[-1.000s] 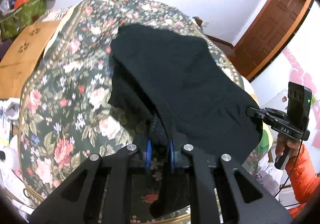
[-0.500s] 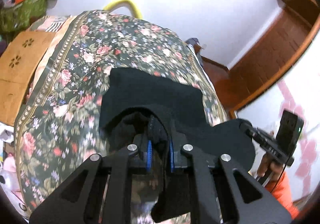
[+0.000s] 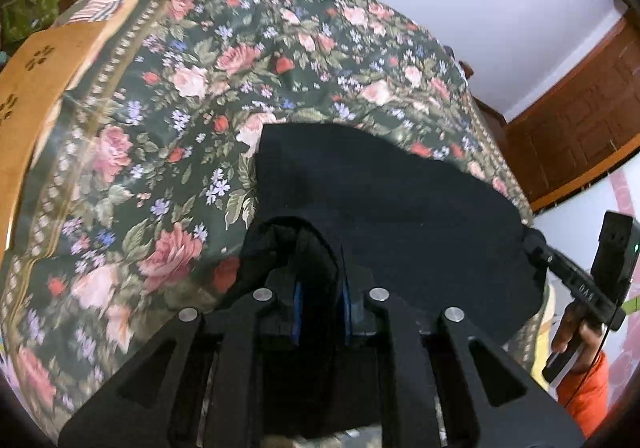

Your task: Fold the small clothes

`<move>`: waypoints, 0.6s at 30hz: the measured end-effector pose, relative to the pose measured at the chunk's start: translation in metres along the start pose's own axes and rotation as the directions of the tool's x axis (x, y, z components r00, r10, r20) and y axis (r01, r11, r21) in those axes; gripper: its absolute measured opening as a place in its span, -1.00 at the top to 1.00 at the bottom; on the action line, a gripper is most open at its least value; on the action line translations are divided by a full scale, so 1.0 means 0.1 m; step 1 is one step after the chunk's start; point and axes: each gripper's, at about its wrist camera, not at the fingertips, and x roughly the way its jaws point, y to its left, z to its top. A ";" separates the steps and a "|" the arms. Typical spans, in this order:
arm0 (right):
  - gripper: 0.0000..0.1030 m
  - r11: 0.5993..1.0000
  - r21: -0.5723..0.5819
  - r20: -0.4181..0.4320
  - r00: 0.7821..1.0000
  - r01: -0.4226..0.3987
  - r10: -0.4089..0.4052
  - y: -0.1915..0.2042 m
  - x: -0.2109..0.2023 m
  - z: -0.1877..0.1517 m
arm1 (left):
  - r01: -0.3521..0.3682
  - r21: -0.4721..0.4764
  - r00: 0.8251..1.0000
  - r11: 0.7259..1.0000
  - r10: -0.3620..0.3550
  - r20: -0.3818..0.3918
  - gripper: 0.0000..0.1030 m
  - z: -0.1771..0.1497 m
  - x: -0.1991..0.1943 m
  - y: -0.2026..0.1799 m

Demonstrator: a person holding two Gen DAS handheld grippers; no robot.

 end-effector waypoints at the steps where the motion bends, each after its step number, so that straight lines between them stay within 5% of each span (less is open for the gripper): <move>1: 0.89 1.000 -0.011 0.001 1.000 -0.003 0.003 0.00 0.00 -0.01 | 0.008 0.011 1.000 1.000 -0.008 0.006 0.64 0.00 0.00 0.01; 5: 0.77 0.993 -0.114 -0.004 0.999 0.037 -0.038 0.13 -0.18 -0.06 | 0.019 0.068 1.000 0.997 -0.020 0.012 0.55 -0.01 -0.13 -0.01; 7: 0.60 0.981 -0.159 0.011 0.994 0.109 -0.108 0.19 -0.29 -0.10 | -0.064 0.095 0.997 0.993 0.059 0.051 0.14 -0.04 -0.28 -0.05; 10: 0.32 0.964 -0.221 0.062 0.989 0.146 -0.135 0.33 -0.56 -0.23 | -0.196 0.161 0.973 0.967 0.172 0.155 -0.08 -0.14 -0.55 -0.16; 18: 0.32 0.960 -0.277 0.014 0.999 0.033 -0.030 0.66 -0.70 -0.64 | -0.245 0.335 0.959 0.910 0.177 0.220 -0.35 -0.75 -0.88 -0.60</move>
